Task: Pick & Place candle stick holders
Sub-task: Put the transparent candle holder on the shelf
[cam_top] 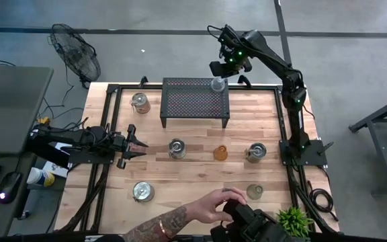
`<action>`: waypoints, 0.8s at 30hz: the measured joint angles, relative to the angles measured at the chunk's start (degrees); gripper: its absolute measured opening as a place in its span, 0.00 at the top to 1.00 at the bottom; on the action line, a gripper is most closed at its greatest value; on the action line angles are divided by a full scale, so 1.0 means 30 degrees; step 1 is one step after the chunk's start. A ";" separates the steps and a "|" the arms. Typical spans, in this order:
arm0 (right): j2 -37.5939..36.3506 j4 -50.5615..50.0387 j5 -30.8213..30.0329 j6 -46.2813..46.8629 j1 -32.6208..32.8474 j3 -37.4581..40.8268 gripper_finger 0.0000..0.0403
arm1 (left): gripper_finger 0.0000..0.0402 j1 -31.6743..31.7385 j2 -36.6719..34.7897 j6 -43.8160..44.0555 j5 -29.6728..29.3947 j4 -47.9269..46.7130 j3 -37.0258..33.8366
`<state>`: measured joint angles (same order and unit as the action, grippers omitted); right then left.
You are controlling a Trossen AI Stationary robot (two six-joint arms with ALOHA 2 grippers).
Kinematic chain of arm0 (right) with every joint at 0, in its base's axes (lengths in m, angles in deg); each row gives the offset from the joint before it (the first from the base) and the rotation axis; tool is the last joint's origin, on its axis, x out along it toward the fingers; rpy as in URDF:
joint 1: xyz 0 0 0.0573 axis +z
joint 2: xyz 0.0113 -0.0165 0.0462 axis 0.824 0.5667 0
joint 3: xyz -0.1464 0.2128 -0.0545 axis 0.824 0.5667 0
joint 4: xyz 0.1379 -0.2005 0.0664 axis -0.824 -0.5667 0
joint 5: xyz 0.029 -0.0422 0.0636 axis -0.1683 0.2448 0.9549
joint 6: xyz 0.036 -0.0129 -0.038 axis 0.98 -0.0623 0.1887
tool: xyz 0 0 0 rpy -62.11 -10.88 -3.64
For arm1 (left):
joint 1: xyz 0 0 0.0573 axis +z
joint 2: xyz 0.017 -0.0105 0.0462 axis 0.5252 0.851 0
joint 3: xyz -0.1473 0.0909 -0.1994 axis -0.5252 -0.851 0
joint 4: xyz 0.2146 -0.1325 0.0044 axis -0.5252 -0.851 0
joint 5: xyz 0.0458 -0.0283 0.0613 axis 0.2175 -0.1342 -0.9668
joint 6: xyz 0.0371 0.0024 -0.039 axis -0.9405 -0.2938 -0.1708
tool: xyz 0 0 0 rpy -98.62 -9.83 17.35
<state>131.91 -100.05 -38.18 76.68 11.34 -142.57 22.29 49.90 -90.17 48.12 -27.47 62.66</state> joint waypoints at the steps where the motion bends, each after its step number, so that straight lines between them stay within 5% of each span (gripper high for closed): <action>1: 0.0038 -0.0007 0.0008 -0.0013 -0.0033 0.0000 0.94 | 0.64 -0.0004 0.0007 0.0000 0.0000 0.0000 -0.0003; 24: 0.0186 0.0186 -0.0158 -0.0364 -0.0036 0.0000 0.89 | 0.64 -0.0007 0.0007 0.0000 -0.0044 0.0007 0.0000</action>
<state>132.47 -99.49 -38.65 75.59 11.23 -142.57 22.27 49.92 -90.17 47.99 -27.45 62.66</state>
